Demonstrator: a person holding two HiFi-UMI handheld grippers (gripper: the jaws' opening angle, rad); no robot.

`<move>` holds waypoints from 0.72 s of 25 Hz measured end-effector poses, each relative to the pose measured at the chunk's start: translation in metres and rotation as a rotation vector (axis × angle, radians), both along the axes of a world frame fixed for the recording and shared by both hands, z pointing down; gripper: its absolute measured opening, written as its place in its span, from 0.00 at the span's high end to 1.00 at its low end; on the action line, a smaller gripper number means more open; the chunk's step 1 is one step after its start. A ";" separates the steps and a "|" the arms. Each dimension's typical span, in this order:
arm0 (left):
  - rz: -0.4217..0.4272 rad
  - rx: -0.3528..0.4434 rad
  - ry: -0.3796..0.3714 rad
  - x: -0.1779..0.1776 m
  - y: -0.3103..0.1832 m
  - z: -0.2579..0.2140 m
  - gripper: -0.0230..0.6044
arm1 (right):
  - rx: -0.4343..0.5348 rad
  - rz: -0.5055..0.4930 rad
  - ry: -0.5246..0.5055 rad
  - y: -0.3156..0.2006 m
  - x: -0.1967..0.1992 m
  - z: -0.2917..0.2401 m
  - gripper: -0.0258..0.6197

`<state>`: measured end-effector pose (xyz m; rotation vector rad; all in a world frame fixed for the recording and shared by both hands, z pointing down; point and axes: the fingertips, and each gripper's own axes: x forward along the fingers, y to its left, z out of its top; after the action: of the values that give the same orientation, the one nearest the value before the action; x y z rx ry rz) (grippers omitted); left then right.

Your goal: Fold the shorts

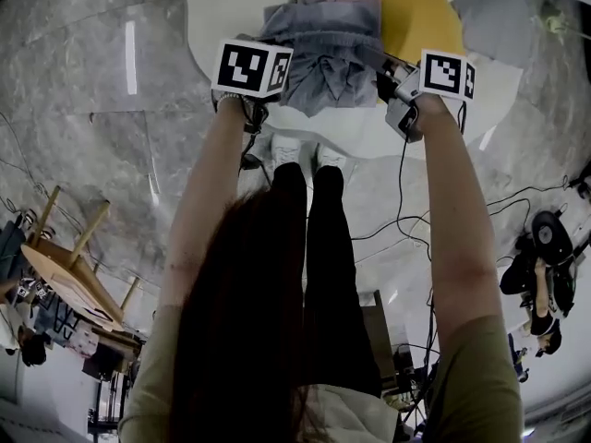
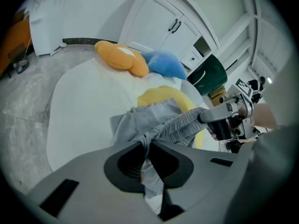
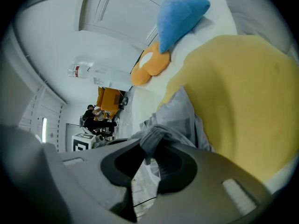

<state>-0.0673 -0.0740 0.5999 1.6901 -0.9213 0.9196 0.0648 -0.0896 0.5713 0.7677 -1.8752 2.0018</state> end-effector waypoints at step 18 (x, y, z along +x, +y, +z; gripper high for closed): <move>-0.478 0.089 0.078 -0.042 -0.062 -0.009 0.63 | 0.029 0.063 0.125 -0.078 0.012 0.007 0.44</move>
<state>-0.1090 -0.1361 0.5909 1.4705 -1.2559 0.4954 0.0772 -0.1673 0.5784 0.9486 -1.8344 1.9191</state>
